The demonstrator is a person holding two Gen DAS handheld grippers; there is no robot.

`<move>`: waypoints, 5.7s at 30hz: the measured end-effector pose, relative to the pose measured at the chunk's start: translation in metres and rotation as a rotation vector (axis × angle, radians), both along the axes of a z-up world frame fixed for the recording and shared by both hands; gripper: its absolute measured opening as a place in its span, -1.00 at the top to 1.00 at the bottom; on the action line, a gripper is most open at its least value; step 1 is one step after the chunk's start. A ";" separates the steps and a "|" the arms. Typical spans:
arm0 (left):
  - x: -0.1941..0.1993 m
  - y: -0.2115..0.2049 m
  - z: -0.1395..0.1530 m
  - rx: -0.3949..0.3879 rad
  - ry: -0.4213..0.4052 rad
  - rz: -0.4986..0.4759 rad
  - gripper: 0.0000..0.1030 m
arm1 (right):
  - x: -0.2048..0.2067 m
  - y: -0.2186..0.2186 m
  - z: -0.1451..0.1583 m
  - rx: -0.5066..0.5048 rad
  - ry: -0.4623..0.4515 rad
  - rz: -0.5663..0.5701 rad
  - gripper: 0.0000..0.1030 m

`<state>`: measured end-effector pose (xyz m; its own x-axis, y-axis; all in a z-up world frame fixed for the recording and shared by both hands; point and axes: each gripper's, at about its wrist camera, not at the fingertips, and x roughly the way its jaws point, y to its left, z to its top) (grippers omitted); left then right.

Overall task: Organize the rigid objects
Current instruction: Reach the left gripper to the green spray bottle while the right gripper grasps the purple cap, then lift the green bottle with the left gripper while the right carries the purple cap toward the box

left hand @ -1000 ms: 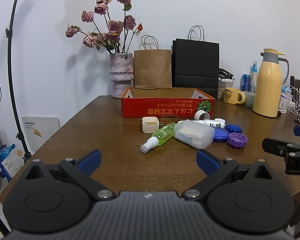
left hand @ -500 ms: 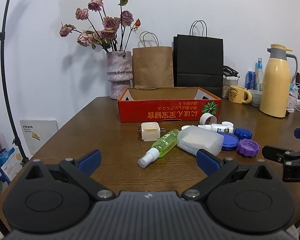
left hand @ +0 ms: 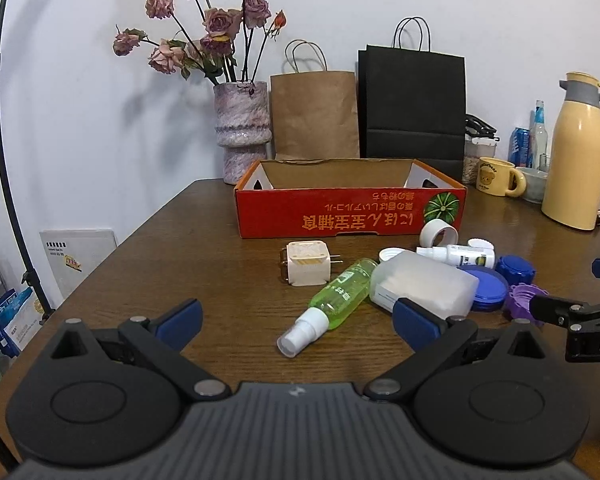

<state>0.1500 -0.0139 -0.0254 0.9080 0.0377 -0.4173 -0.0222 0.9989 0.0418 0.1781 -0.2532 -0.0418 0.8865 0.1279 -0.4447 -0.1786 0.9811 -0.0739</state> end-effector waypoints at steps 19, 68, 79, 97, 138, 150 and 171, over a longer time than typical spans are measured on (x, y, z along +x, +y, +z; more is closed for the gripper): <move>0.053 0.002 0.001 0.043 0.062 0.000 -1.00 | 0.058 -0.004 -0.021 -0.034 0.165 0.016 -0.55; 0.115 -0.021 -0.035 0.026 0.239 -0.134 0.30 | 0.058 -0.009 -0.012 0.073 0.021 -0.027 -0.04; 0.110 -0.021 -0.034 0.040 0.223 -0.130 0.37 | 0.058 -0.007 -0.012 0.061 0.013 -0.037 -0.04; 0.083 -0.016 -0.012 0.014 0.092 -0.085 0.38 | 0.045 0.001 -0.006 0.035 -0.052 -0.041 -0.04; 0.124 -0.006 0.059 -0.053 -0.041 -0.012 0.37 | 0.098 0.048 0.066 0.072 -0.178 0.042 -0.04; 0.175 -0.005 0.067 -0.067 -0.043 0.018 0.37 | 0.152 0.050 0.072 0.095 -0.180 0.032 -0.04; 0.260 -0.005 0.068 -0.088 -0.034 0.069 0.37 | 0.247 0.063 0.079 0.117 -0.160 0.049 -0.04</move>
<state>0.4101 -0.0190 0.0423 0.9181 0.0655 -0.3908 -0.0914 0.9947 -0.0478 0.4253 -0.1903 0.0377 0.9362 0.2151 -0.2780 -0.2215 0.9751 0.0086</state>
